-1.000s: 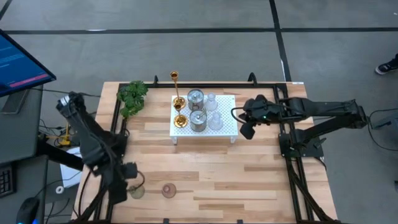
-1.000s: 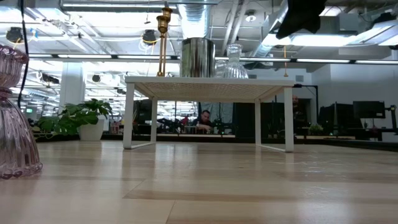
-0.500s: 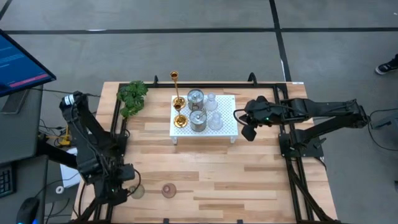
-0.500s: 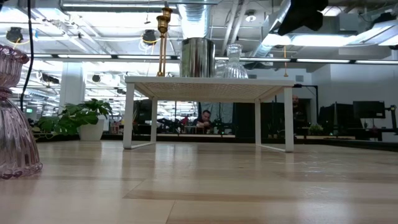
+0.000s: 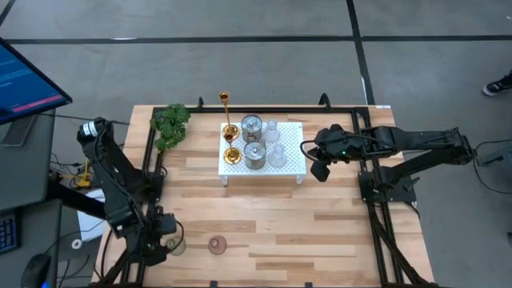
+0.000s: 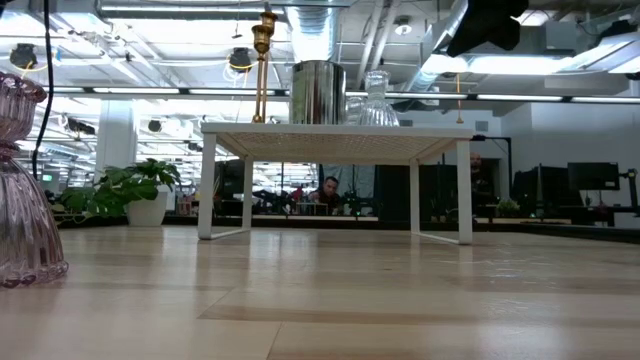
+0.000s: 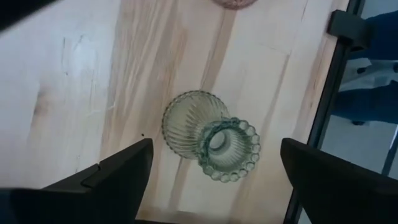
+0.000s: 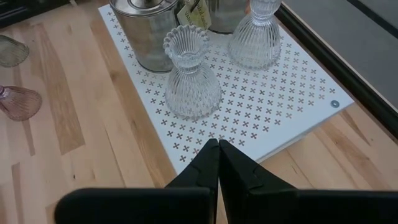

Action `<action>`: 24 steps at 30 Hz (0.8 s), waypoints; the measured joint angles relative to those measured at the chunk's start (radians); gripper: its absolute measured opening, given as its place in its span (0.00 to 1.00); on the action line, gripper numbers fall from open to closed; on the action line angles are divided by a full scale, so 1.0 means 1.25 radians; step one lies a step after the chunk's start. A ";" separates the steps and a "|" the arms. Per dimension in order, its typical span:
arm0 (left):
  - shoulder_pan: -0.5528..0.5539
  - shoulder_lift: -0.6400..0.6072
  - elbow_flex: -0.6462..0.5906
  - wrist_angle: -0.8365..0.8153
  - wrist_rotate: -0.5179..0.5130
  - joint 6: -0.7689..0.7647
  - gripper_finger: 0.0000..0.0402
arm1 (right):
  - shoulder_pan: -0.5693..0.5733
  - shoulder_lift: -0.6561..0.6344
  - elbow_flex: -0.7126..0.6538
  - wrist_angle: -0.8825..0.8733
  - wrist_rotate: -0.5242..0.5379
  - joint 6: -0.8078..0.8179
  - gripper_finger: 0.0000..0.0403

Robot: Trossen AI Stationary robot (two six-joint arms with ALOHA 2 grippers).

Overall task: Pick & Place candle stick holders
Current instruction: Put the green glass candle holder on the shelf

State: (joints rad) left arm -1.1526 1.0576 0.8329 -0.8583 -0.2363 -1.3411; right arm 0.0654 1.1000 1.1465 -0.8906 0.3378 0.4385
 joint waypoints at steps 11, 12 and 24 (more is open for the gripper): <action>0.000 0.024 0.000 0.018 0.003 0.001 0.88 | 0.000 0.000 0.000 -0.003 0.000 0.004 0.00; 0.000 0.030 0.000 0.023 0.003 0.001 0.88 | 0.000 0.000 0.000 -0.003 0.000 0.004 0.00; 0.014 0.092 0.000 0.030 0.023 0.037 0.86 | 0.000 0.000 0.000 -0.006 0.000 0.006 0.00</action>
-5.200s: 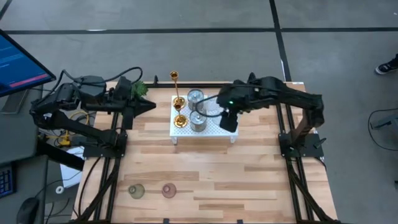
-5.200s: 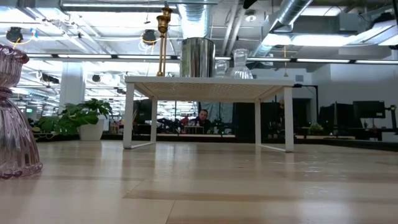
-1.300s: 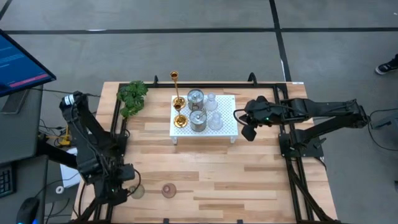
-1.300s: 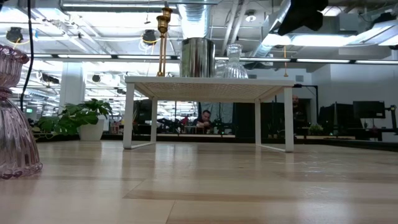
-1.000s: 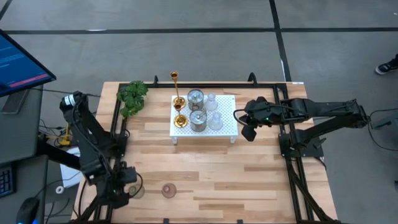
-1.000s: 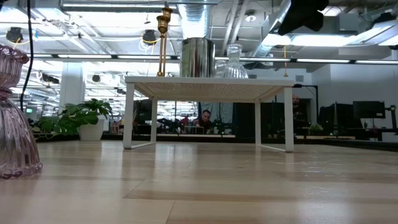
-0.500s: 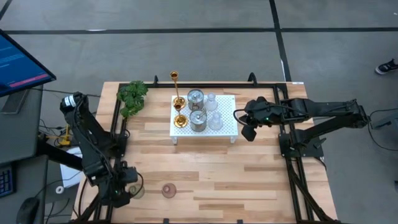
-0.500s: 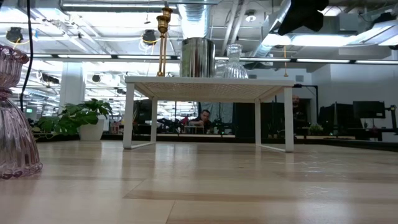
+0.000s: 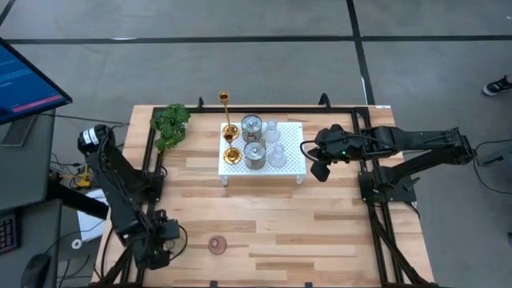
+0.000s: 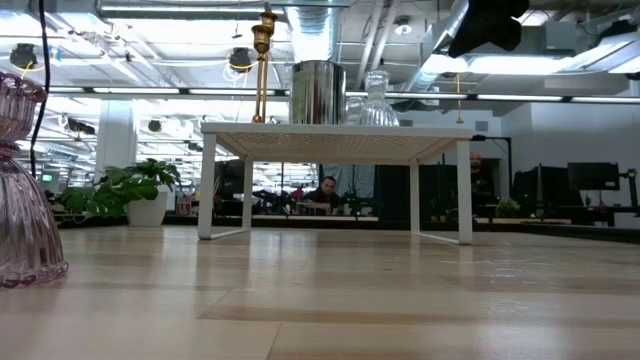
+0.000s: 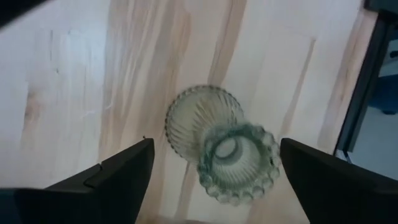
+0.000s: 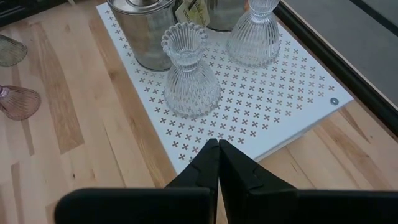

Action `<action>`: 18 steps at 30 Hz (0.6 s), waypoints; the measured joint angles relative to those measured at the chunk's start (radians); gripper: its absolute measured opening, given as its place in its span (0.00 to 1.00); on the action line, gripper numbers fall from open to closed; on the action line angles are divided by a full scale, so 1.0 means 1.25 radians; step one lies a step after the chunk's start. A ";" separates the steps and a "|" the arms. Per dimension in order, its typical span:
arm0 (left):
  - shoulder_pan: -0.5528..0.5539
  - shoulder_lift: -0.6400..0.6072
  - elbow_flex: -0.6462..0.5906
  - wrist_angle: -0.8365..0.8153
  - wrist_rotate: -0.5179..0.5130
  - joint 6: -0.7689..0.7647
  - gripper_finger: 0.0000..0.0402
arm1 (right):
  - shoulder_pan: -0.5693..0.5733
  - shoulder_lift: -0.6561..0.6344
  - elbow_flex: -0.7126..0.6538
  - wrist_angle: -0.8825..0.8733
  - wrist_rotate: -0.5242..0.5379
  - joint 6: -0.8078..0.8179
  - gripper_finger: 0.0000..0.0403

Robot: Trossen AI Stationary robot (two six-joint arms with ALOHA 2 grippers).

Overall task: Pick & Place candle stick holders
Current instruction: Put the green glass candle holder on the shelf

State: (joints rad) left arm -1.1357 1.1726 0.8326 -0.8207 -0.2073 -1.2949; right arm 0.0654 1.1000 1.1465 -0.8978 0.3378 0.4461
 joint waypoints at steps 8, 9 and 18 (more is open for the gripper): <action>0.004 0.000 0.000 0.003 0.025 0.006 0.66 | 0.001 0.000 0.000 0.000 -0.001 0.000 0.00; 0.005 0.000 0.000 0.004 0.039 0.006 0.62 | 0.001 0.000 0.000 0.000 -0.002 0.000 0.00; 0.005 0.000 0.000 0.001 0.020 0.006 0.40 | 0.001 0.000 0.000 0.000 -0.020 0.000 0.00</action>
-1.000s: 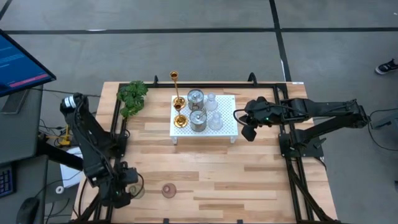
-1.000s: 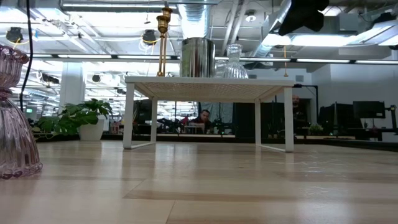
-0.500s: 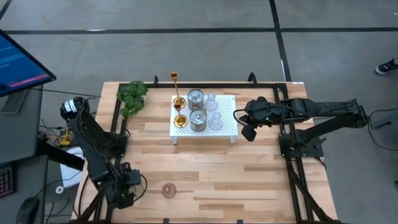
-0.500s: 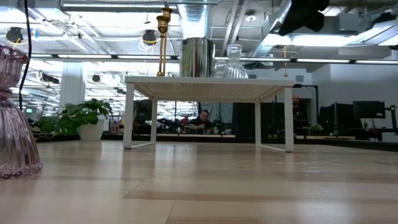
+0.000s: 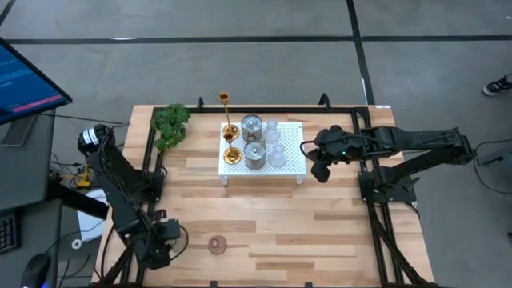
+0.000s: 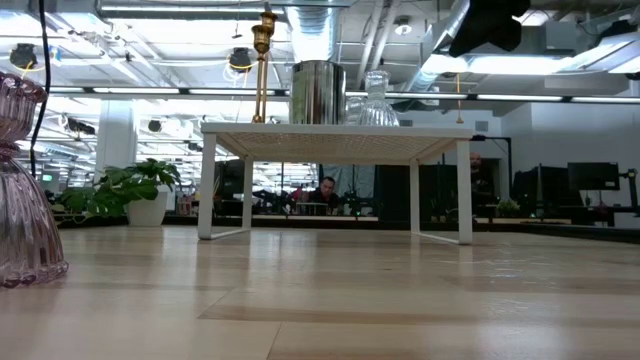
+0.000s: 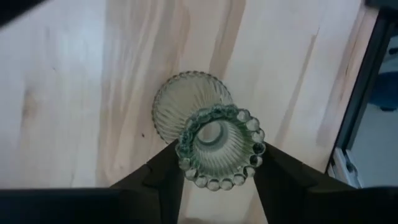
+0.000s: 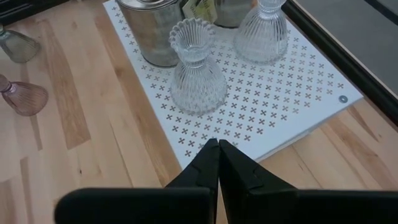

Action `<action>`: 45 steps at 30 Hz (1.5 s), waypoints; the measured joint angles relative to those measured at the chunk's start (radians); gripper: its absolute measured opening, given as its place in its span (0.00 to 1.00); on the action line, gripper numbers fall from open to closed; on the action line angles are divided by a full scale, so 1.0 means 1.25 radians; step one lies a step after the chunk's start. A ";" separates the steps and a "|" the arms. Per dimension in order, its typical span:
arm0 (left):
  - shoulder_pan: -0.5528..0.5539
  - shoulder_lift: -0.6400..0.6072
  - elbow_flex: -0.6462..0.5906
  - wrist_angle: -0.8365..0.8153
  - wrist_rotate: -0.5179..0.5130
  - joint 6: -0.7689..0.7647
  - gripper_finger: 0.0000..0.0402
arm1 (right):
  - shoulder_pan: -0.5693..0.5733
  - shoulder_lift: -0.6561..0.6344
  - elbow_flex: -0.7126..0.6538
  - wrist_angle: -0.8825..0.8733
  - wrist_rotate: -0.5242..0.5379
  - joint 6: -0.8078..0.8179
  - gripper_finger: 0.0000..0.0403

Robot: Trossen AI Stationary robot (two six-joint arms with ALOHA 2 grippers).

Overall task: Pick & Place candle stick holders
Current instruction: Put the green glass candle holder on the shelf

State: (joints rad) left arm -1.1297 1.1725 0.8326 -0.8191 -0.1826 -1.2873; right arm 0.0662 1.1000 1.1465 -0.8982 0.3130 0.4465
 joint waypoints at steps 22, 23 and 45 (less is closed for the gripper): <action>0.134 0.000 0.000 -0.008 -0.081 0.201 0.39 | 0.000 0.000 0.000 -0.005 -0.001 0.006 0.00; 0.138 0.000 0.000 -0.008 -0.085 0.208 0.40 | 0.000 0.000 0.000 -0.005 -0.001 0.006 0.00; 0.229 -0.001 0.000 0.053 -0.130 0.297 0.68 | 0.000 0.000 0.000 -0.005 -0.020 0.006 0.00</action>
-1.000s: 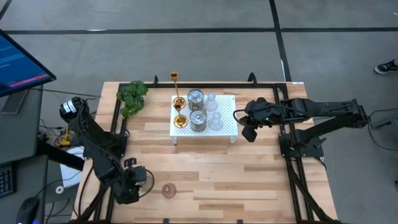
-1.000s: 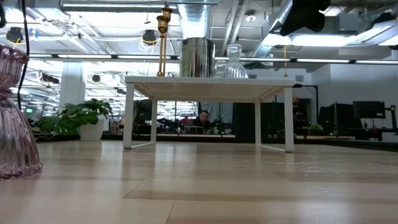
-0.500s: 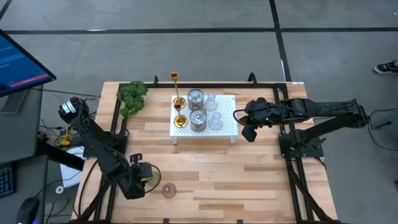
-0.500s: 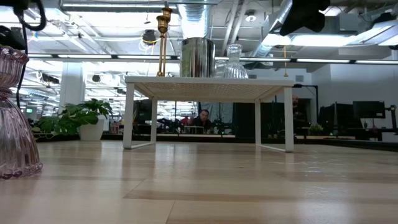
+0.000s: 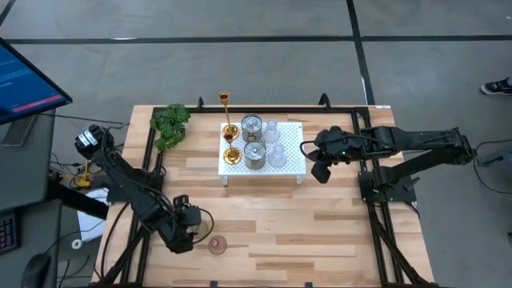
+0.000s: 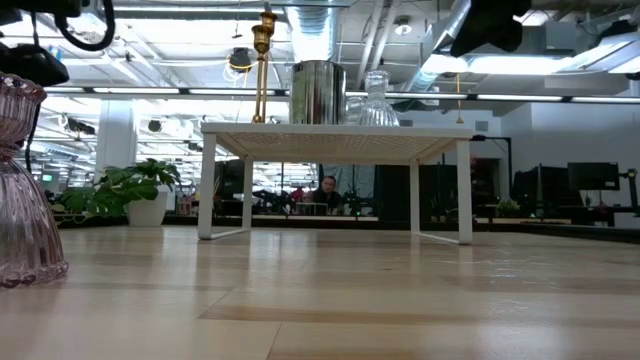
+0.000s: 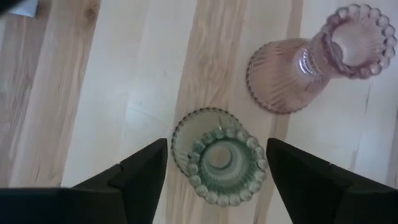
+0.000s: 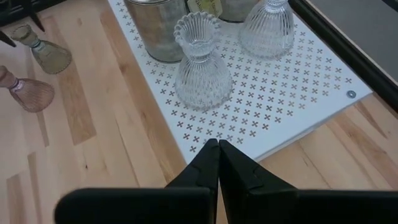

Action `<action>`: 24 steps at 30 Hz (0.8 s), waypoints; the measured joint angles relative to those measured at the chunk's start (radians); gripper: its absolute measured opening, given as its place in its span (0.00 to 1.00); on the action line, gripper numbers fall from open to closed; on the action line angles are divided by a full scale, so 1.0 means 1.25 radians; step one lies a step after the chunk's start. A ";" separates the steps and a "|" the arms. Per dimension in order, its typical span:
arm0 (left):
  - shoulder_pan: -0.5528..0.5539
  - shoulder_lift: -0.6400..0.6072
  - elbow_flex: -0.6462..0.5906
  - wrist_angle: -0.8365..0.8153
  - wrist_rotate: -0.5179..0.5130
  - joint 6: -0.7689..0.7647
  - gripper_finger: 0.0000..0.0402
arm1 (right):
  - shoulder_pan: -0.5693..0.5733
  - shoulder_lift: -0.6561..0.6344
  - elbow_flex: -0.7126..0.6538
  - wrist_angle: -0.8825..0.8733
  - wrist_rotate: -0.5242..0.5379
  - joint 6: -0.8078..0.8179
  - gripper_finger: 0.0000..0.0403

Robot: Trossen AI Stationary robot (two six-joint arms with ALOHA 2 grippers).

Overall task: Pick & Place candle stick holders
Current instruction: Put the green glass candle holder on the shelf

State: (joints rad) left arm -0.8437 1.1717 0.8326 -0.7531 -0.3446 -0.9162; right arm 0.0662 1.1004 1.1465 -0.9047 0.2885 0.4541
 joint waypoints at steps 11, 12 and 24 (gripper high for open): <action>0.034 0.028 0.000 0.005 0.124 0.084 0.53 | 0.025 0.000 0.000 0.000 0.000 -0.006 0.00; 0.034 0.028 0.000 0.006 0.109 0.087 0.51 | 0.026 0.000 0.000 0.000 0.000 -0.006 0.00; 0.049 0.009 0.000 0.021 0.062 0.087 0.59 | 0.026 0.000 0.000 -0.003 0.000 -0.007 0.00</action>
State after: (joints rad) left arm -0.7830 1.1830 0.8326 -0.7269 -0.2677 -0.8074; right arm 0.0990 1.1004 1.1465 -0.9081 0.2886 0.4454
